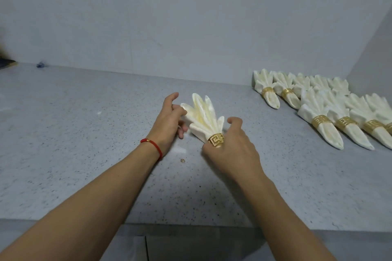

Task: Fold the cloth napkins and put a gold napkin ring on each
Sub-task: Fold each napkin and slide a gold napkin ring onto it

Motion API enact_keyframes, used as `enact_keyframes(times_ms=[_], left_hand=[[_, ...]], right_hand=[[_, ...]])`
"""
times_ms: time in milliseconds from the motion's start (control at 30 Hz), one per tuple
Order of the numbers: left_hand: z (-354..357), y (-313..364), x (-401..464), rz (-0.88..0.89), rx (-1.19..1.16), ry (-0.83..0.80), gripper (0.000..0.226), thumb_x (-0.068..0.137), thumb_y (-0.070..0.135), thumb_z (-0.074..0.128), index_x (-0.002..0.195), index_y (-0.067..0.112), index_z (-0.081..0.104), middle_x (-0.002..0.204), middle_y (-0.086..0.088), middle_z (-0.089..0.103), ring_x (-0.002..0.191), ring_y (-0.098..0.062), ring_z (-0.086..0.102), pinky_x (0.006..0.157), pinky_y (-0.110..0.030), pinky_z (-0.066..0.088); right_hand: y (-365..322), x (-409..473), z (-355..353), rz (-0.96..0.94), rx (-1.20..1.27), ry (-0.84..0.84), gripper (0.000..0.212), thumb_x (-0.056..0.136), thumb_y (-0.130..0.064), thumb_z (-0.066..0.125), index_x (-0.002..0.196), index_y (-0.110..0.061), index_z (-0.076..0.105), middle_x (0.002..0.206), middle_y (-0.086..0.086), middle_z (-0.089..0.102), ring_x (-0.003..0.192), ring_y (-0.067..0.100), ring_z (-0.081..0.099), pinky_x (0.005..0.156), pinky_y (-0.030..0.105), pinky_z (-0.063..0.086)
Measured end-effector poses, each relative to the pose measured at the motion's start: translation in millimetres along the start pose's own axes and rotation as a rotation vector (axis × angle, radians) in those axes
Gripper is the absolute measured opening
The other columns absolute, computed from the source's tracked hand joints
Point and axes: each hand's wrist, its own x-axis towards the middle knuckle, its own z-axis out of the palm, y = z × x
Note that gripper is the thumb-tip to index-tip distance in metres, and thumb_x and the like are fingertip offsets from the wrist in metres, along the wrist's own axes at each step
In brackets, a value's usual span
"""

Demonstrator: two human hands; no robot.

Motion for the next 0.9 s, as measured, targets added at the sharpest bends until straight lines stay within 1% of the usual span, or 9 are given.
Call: enact_keyframes(times_ms=[100, 200, 300, 400, 500, 600, 633, 800, 900], left_hand=[[2, -1, -5, 0.018, 0.204, -0.020, 0.054, 0.099, 0.024, 0.051, 0.150, 0.030, 0.035, 0.111, -0.005, 0.057, 0.073, -0.019, 0.060, 0.068, -0.033, 0.053], [3, -4, -6, 0.056, 0.321, -0.024, 0.046, 0.099, 0.024, 0.054, 0.143, 0.030, 0.042, 0.111, 0.004, 0.057, 0.079, -0.017, 0.065, 0.065, -0.024, 0.054], [4, -7, 0, 0.080, 0.379, -0.003, 0.039, 0.098, 0.026, 0.056, 0.136, 0.029, 0.049, 0.115, 0.005, 0.057, 0.088, -0.022, 0.068, 0.072, -0.029, 0.054], [5, -8, 1, 0.097, 0.406, -0.010, 0.035, 0.097, 0.024, 0.057, 0.131, 0.028, 0.052, 0.114, 0.006, 0.058, 0.090, -0.020, 0.067, 0.082, -0.033, 0.056], [5, -10, 3, 0.112, 0.399, 0.002, 0.030, 0.096, 0.022, 0.058, 0.126, 0.029, 0.055, 0.111, 0.007, 0.060, 0.090, -0.017, 0.067, 0.080, -0.032, 0.053], [4, -12, 6, 0.125, 0.413, 0.003, 0.029, 0.096, 0.021, 0.058, 0.124, 0.029, 0.056, 0.110, 0.007, 0.061, 0.091, -0.017, 0.066, 0.081, -0.031, 0.052], [4, -12, 6, 0.131, 0.422, 0.003, 0.029, 0.096, 0.022, 0.058, 0.125, 0.029, 0.056, 0.110, 0.007, 0.061, 0.092, -0.017, 0.065, 0.082, -0.031, 0.052], [4, -13, 5, 0.153, 0.450, -0.009, 0.029, 0.098, 0.022, 0.056, 0.126, 0.029, 0.055, 0.111, 0.008, 0.061, 0.088, -0.017, 0.067, 0.078, -0.027, 0.054], [5, -15, 5, 0.153, 0.454, -0.002, 0.027, 0.098, 0.022, 0.056, 0.125, 0.029, 0.055, 0.111, 0.009, 0.061, 0.090, -0.014, 0.066, 0.077, -0.024, 0.053]], right_hand=[[17, 12, -14, 0.054, -0.069, 0.040, 0.075, 0.086, -0.048, 0.067, 0.142, -0.022, 0.023, 0.112, -0.003, 0.053, 0.092, 0.023, 0.058, 0.070, 0.038, 0.046], [48, 31, -34, 0.127, -0.153, 0.115, 0.066, 0.089, -0.043, 0.064, 0.138, -0.018, 0.028, 0.111, 0.003, 0.057, 0.090, 0.026, 0.056, 0.065, 0.037, 0.041], [88, 57, -57, 0.226, -0.199, 0.205, 0.062, 0.092, -0.039, 0.065, 0.138, -0.013, 0.032, 0.115, 0.010, 0.060, 0.096, 0.031, 0.058, 0.069, 0.039, 0.043], [125, 79, -68, 0.293, -0.228, 0.337, 0.055, 0.094, -0.037, 0.065, 0.133, -0.010, 0.038, 0.115, 0.014, 0.062, 0.104, 0.038, 0.060, 0.071, 0.041, 0.045], [149, 93, -66, 0.316, -0.178, 0.458, 0.043, 0.096, -0.036, 0.062, 0.125, -0.009, 0.045, 0.114, 0.017, 0.064, 0.103, 0.039, 0.060, 0.073, 0.043, 0.044], [159, 102, -63, 0.352, -0.195, 0.487, 0.044, 0.098, -0.037, 0.061, 0.128, -0.008, 0.046, 0.120, 0.019, 0.063, 0.115, 0.041, 0.055, 0.092, 0.053, 0.041], [160, 106, -63, 0.360, -0.203, 0.491, 0.044, 0.099, -0.038, 0.060, 0.128, -0.008, 0.045, 0.121, 0.020, 0.062, 0.116, 0.042, 0.055, 0.095, 0.054, 0.040], [167, 119, -63, 0.322, -0.226, 0.498, 0.044, 0.099, -0.042, 0.061, 0.121, -0.006, 0.045, 0.114, 0.021, 0.064, 0.111, 0.043, 0.056, 0.087, 0.051, 0.043], [168, 122, -62, 0.320, -0.281, 0.508, 0.055, 0.097, -0.051, 0.061, 0.123, -0.005, 0.046, 0.121, 0.022, 0.062, 0.117, 0.041, 0.050, 0.089, 0.051, 0.041]])
